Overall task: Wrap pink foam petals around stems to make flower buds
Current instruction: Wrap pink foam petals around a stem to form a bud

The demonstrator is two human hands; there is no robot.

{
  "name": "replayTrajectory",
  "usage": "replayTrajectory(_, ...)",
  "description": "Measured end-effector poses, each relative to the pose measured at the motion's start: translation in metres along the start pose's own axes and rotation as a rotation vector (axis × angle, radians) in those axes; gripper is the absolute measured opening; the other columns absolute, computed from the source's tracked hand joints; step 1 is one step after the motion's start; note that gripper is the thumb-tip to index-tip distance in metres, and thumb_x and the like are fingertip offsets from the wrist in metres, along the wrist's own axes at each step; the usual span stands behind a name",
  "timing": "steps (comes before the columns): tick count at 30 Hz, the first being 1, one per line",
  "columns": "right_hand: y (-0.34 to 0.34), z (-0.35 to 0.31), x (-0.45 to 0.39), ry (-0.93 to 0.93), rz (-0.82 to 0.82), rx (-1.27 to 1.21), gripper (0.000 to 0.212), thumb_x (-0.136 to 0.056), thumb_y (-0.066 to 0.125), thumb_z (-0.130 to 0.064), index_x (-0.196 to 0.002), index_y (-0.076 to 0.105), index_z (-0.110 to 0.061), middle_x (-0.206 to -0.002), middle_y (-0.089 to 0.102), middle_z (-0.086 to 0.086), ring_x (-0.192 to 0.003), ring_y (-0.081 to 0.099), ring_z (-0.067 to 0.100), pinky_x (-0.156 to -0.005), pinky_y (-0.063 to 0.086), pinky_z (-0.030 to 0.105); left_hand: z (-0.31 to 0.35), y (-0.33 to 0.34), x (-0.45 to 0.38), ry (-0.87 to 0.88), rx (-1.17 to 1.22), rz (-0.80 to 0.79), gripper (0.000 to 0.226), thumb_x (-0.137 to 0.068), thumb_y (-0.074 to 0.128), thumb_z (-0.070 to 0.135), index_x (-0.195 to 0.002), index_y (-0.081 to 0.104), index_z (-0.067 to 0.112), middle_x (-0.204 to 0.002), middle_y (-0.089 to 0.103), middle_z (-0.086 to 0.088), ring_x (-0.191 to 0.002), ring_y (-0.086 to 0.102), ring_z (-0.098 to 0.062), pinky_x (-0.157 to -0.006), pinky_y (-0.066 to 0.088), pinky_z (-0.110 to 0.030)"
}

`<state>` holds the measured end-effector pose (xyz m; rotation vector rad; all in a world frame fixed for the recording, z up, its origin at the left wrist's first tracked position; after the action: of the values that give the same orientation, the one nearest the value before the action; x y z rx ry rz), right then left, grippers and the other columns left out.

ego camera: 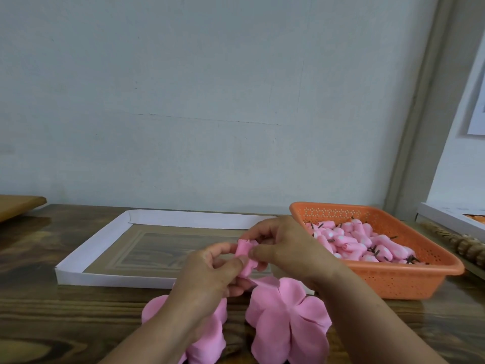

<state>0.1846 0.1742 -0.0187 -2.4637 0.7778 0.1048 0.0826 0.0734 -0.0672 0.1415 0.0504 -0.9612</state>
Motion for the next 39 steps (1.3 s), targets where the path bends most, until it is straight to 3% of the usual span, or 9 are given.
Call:
replayTrajectory(11, 0.003, 0.000, -0.002, -0.035, 0.038, -0.007, 0.030, -0.077, 0.060, 0.010, -0.074, 0.068, -0.018, -0.060, 0.064, 0.000, -0.054, 0.058, 0.013, -0.053, 0.050, 0.023, 0.003, -0.001, 0.002, -0.008, 0.035, -0.009, 0.015, -0.088, 0.064, 0.007, -0.095, 0.068, 0.019, -0.072, 0.074, -0.008, -0.055, 0.068, -0.015, -0.053, 0.054, -0.021)
replayTrajectory(17, 0.002, -0.001, -0.003, -0.075, 0.053, 0.004, 0.031, -0.075, 0.063, 0.009, -0.079, 0.068, -0.021, -0.079, 0.064, 0.025, -0.061, 0.060, 0.018, -0.059, 0.052, 0.029, 0.003, -0.005, -0.001, -0.032, 0.012, -0.032, 0.016, -0.087, 0.063, 0.010, -0.100, 0.070, 0.017, -0.079, 0.075, -0.008, -0.060, 0.068, -0.014, -0.056, 0.054, -0.022)
replayTrajectory(21, 0.003, 0.000, -0.002, -0.106, 0.020, -0.021, 0.034, -0.077, 0.060, 0.012, -0.079, 0.067, -0.022, -0.082, 0.065, 0.024, -0.061, 0.062, 0.015, -0.060, 0.054, 0.029, 0.002, -0.007, -0.002, -0.060, 0.008, -0.102, 0.019, -0.089, 0.060, 0.012, -0.102, 0.073, 0.017, -0.088, 0.076, -0.007, -0.064, 0.066, -0.011, -0.057, 0.052, -0.019)
replayTrajectory(25, 0.000, 0.001, -0.004, -0.127, 0.030, 0.031, 0.046, -0.075, 0.053, 0.018, -0.086, 0.065, -0.025, -0.096, 0.063, 0.028, -0.071, 0.058, 0.023, -0.075, 0.054, 0.045, 0.004, -0.009, -0.003, -0.103, 0.105, -0.088, 0.017, -0.090, 0.058, 0.007, -0.101, 0.071, 0.010, -0.080, 0.075, -0.010, -0.059, 0.067, -0.015, -0.053, 0.052, -0.019)
replayTrajectory(27, -0.001, 0.001, -0.003, -0.187, 0.029, 0.120, 0.053, -0.073, 0.051, 0.019, -0.087, 0.062, -0.031, -0.093, 0.065, 0.014, -0.071, 0.054, 0.013, -0.072, 0.052, 0.037, 0.005, -0.010, -0.003, -0.138, 0.180, -0.057, 0.014, -0.089, 0.059, 0.005, -0.099, 0.069, 0.006, -0.072, 0.073, -0.010, -0.053, 0.066, -0.015, -0.050, 0.052, -0.019)
replayTrajectory(30, -0.002, -0.003, 0.003, -0.295, -0.058, 0.180, 0.049, -0.071, 0.049, 0.019, -0.090, 0.062, -0.025, -0.095, 0.057, -0.005, -0.069, 0.051, -0.001, -0.065, 0.042, 0.013, 0.007, -0.012, -0.004, -0.163, 0.242, -0.028, 0.012, -0.088, 0.059, 0.004, -0.097, 0.067, 0.003, -0.064, 0.070, -0.010, -0.048, 0.064, -0.014, -0.047, 0.053, -0.020)
replayTrajectory(33, -0.003, -0.003, 0.004, -0.308, -0.137, 0.157, 0.034, -0.068, 0.053, 0.011, -0.090, 0.064, -0.012, -0.101, 0.053, 0.002, -0.072, 0.050, 0.003, -0.067, 0.038, 0.012, 0.008, -0.014, -0.005, -0.165, 0.243, -0.036, 0.012, -0.088, 0.059, 0.004, -0.095, 0.069, 0.003, -0.065, 0.069, -0.010, -0.049, 0.063, -0.015, -0.048, 0.053, -0.020)
replayTrajectory(36, -0.004, -0.002, 0.004, -0.265, -0.181, 0.117, 0.015, -0.069, 0.067, -0.010, -0.083, 0.066, -0.015, -0.109, 0.051, 0.004, -0.081, 0.052, 0.007, -0.074, 0.043, 0.020, 0.007, -0.015, -0.005, -0.171, 0.250, -0.047, 0.010, -0.087, 0.060, 0.005, -0.090, 0.070, 0.005, -0.068, 0.069, -0.011, -0.051, 0.064, -0.015, -0.049, 0.054, -0.021)
replayTrajectory(39, -0.007, 0.000, 0.006, -0.228, -0.234, 0.188, 0.032, -0.061, 0.080, -0.020, -0.090, 0.066, -0.020, -0.114, 0.048, -0.002, -0.096, 0.054, 0.015, -0.088, 0.045, 0.029, 0.007, -0.015, -0.006, -0.187, 0.277, -0.053, 0.013, -0.087, 0.060, 0.006, -0.081, 0.072, 0.007, -0.072, 0.071, -0.011, -0.055, 0.066, -0.014, -0.050, 0.053, -0.021)
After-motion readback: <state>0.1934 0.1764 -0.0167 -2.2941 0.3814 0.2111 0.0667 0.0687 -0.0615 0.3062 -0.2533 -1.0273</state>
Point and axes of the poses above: each hand's wrist, its own x-axis away from the middle knuckle, its own y-axis out of the palm, z = x × y, the point moved 1 cm from there along -x, towards the middle knuckle
